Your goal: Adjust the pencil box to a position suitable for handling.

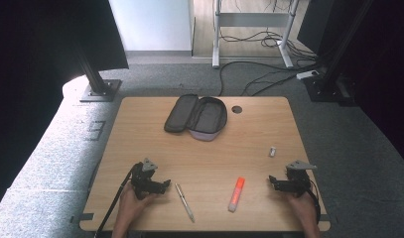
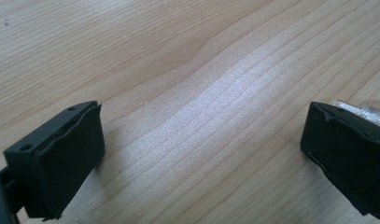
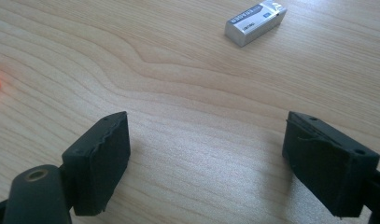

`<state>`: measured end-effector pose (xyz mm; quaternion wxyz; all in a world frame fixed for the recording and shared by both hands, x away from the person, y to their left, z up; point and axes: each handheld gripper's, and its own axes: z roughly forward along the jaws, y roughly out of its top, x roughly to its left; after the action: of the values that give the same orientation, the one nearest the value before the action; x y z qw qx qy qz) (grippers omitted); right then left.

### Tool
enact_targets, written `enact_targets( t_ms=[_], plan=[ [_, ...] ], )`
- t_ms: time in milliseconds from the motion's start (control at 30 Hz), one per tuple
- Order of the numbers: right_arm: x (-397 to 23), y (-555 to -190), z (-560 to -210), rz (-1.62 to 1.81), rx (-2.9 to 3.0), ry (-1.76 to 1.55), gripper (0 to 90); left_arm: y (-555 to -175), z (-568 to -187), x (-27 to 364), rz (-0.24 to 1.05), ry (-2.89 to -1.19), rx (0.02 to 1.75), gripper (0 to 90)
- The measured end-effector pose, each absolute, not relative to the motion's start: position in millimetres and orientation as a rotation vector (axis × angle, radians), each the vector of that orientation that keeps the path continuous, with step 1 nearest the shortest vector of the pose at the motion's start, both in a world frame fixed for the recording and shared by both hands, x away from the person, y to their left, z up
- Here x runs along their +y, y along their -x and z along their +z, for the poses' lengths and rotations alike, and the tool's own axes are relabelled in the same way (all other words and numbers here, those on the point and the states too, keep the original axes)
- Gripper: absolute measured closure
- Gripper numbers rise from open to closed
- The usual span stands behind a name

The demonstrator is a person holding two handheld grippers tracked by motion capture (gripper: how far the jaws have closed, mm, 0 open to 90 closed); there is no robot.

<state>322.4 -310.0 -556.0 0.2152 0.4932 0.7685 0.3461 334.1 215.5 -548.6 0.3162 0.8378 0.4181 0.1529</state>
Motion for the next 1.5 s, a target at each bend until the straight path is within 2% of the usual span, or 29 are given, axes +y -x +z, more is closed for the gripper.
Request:
enact_targets(
  t_ms=[1000, 1500],
  plan=[
    [-309, -321, -556, 0.970, 2.158, -1.343, 13.9, -338, -547, 214, 0.399, -2.211, 1.106, 1.2],
    [-307, -321, -556, 0.971, 2.159, -1.339, 13.9, -345, -529, 202, 0.354, -2.223, 1.030, 3.6]
  ],
)
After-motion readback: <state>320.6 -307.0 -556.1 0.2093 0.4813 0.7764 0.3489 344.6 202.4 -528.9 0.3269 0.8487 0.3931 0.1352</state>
